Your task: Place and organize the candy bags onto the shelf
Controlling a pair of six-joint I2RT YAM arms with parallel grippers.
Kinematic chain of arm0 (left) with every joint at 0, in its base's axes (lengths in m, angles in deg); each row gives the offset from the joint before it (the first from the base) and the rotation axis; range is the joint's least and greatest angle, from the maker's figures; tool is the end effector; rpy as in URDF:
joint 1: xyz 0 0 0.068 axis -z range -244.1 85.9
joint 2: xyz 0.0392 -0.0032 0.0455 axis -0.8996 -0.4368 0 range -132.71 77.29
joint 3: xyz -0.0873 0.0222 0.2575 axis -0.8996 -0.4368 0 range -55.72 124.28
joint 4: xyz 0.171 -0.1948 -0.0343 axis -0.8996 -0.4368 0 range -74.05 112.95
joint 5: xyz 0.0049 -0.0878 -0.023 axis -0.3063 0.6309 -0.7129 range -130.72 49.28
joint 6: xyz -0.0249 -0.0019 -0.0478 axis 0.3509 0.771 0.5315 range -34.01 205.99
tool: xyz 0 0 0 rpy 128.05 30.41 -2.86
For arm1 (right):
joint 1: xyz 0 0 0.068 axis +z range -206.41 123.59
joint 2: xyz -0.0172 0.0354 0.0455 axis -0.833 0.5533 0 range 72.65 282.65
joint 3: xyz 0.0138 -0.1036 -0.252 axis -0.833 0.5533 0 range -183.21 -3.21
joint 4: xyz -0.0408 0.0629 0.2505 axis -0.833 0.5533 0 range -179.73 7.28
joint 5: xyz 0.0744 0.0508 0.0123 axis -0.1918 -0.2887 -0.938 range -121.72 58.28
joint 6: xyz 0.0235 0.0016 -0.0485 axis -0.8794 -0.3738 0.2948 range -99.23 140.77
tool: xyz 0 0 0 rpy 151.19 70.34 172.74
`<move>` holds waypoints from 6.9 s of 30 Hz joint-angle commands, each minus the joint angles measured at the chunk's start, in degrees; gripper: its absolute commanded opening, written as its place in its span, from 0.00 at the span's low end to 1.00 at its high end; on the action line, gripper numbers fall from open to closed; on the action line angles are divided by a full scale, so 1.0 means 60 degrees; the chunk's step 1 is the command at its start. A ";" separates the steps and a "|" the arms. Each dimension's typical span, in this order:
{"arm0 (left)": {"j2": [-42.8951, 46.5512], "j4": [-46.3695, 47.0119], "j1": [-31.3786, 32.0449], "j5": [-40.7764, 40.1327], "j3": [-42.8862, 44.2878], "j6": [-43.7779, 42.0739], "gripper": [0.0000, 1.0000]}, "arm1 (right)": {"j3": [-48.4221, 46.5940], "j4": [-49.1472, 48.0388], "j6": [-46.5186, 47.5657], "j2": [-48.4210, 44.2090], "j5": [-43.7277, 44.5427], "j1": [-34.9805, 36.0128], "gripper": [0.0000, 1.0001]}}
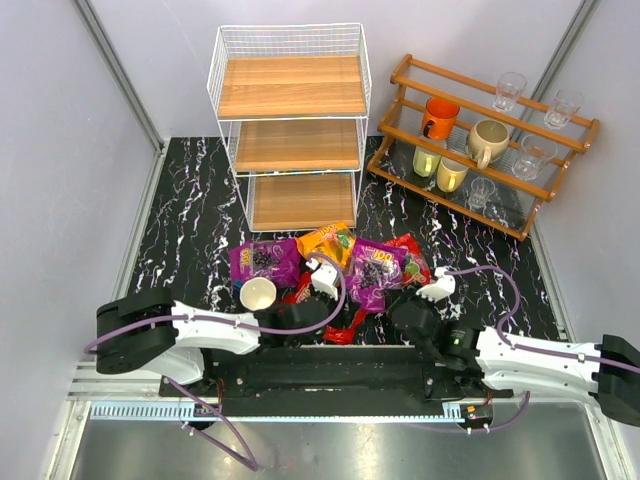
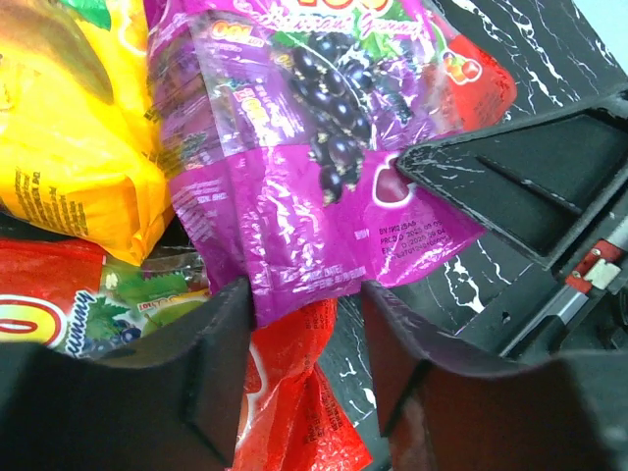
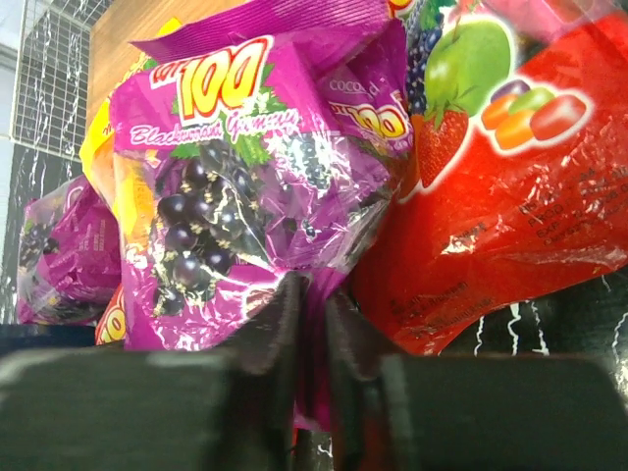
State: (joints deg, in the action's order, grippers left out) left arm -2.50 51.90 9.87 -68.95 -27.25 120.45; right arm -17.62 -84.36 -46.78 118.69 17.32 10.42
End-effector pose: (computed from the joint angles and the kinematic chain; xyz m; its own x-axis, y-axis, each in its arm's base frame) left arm 0.0907 -0.2554 0.1794 -0.4975 -0.0737 -0.8643 0.5393 0.7542 -0.3747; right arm 0.0855 0.1315 0.1675 -0.4281 0.5396 -0.7250 0.0793 0.8215 0.5646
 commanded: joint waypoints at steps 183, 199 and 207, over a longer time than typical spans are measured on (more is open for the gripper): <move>0.3599 -0.7520 -1.0967 0.6082 0.9734 -0.3839 0.81 | -1.3181 0.2006 1.0264 0.4707 -0.6929 -0.3171 0.76; 0.5154 -0.7974 -1.0967 0.6199 0.7340 -0.3282 0.82 | -0.8392 -0.0351 0.8360 0.6415 -0.8758 -0.2290 0.77; 0.5168 -0.8208 -1.0967 0.6228 0.7370 -0.3472 0.81 | -0.9389 -0.1156 0.7041 0.9054 -0.9652 -0.2290 0.82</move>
State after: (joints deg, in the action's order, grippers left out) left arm 27.56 1.83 -55.57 -32.34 16.75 99.80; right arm -70.69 -84.99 0.91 169.27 -37.50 -3.52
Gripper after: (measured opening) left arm 0.810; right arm 0.794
